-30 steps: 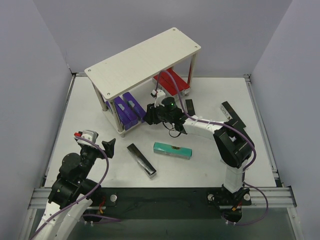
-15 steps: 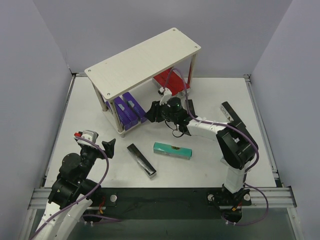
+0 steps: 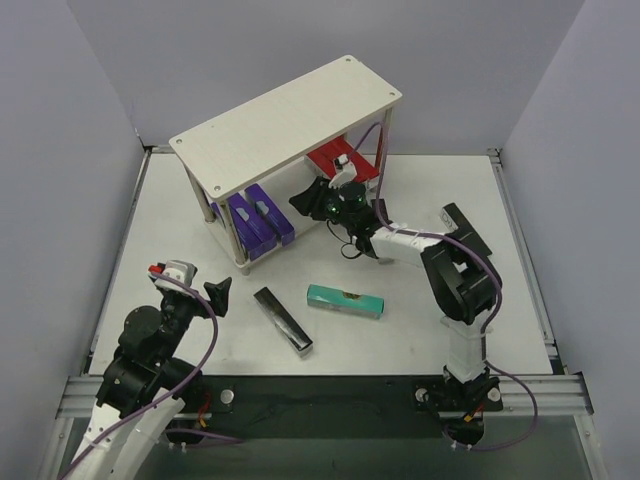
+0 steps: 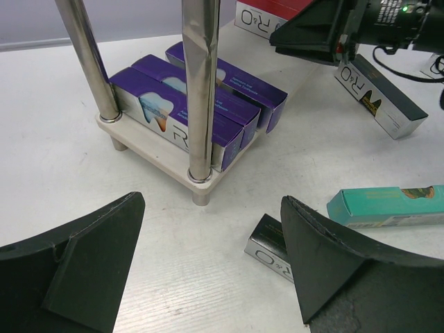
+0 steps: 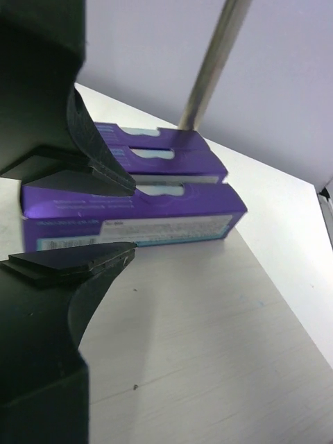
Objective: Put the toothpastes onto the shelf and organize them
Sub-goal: Adjust the toothpaste on the shelf.
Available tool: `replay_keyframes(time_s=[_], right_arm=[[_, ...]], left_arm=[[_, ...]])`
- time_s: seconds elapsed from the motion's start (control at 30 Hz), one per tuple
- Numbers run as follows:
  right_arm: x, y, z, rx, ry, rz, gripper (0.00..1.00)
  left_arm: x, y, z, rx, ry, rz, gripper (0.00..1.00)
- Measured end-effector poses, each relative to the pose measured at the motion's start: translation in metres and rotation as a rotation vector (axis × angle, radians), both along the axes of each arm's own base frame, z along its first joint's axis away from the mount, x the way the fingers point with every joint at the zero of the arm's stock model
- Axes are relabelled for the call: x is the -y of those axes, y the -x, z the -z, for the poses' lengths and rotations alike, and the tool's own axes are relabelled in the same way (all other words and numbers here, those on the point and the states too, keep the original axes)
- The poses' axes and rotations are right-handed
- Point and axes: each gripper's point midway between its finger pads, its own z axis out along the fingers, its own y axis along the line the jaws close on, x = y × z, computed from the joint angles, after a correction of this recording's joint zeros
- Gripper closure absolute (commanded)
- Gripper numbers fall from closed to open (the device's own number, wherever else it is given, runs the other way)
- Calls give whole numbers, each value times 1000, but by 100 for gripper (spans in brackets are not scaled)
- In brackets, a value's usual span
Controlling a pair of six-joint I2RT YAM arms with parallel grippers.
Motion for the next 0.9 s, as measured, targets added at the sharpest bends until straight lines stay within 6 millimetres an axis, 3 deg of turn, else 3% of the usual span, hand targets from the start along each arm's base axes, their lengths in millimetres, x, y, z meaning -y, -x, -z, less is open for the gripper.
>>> replay_keyframes(time_s=[0.2,0.4,0.7,0.9], right_arm=[[-13,-22,32,-74,-21,37,70],[-30,-37,45,-105,-49,26,73],[-61,-23,61,-160,-77,-55,77],[-66,-22,62,-171,-89,-61,78]], left_arm=[[0,0,0,-1,0,0,9],[0,0,1,-2,-1,0,9],[1,0,3,-6,-3,2,9],[1,0,3,-6,-3,3,9]])
